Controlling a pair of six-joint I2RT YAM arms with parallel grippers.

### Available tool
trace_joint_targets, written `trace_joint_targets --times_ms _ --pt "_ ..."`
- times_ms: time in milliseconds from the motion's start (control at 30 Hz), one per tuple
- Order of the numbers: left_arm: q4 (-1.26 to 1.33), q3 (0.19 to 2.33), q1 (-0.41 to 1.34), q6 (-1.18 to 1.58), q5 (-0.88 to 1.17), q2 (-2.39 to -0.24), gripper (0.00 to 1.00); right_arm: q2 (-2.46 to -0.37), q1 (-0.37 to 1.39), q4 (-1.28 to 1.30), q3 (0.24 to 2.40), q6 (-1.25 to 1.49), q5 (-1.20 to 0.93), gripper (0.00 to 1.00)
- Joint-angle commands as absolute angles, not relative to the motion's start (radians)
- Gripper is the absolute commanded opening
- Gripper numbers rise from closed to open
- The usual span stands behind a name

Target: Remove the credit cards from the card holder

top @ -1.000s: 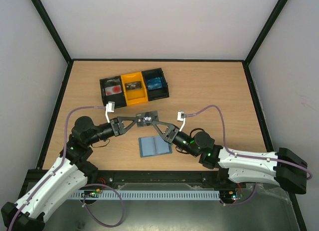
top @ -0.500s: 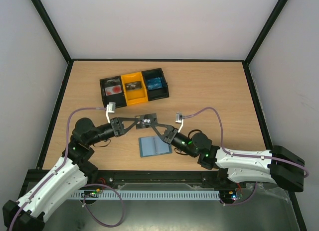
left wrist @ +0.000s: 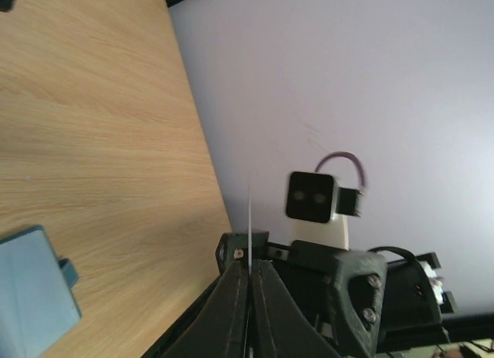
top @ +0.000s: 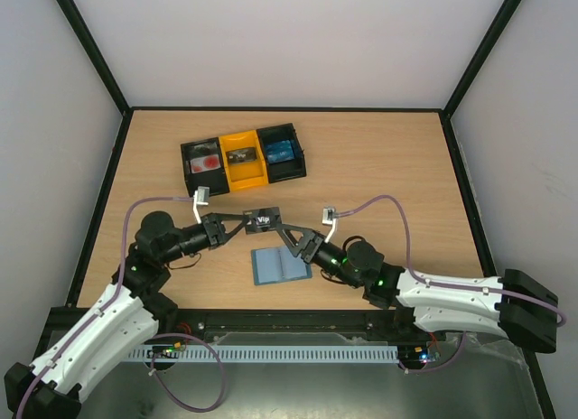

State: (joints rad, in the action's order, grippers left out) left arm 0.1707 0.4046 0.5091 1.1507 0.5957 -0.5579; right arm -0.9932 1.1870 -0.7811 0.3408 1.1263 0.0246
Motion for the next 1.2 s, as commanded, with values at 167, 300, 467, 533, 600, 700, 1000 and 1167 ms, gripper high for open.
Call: trace_joint_targets --times_ms 167,300,467,533,600,700,1000,1167 --pt "-0.039 0.558 0.476 0.997 0.481 -0.668 0.03 -0.851 1.19 -0.53 0.302 0.977 0.086 0.98" --pt "-0.06 0.603 0.456 0.992 0.443 -0.764 0.03 -0.797 1.191 -0.464 0.3 0.913 0.08 0.98" --pt "-0.097 0.679 0.398 0.943 0.423 -0.915 0.03 -0.753 1.191 -0.373 0.323 0.849 0.063 0.98" --pt "-0.106 0.712 0.359 0.925 0.425 -0.973 0.03 -0.733 1.191 -0.336 0.331 0.834 0.058 0.98" --pt "-0.117 0.748 0.321 0.928 0.425 -1.029 0.03 -0.712 1.192 -0.289 0.348 0.818 0.055 0.98" --pt "-0.127 0.804 0.287 0.912 0.416 -1.111 0.03 -0.678 1.191 -0.206 0.377 0.8 0.058 0.98" --pt "-0.197 1.017 0.196 0.797 0.422 -1.418 0.03 -0.562 1.191 -0.107 0.391 0.786 0.128 0.98" --pt "-0.233 1.14 0.164 0.753 0.358 -1.547 0.03 -0.55 1.191 -0.067 0.414 0.766 0.157 0.98"
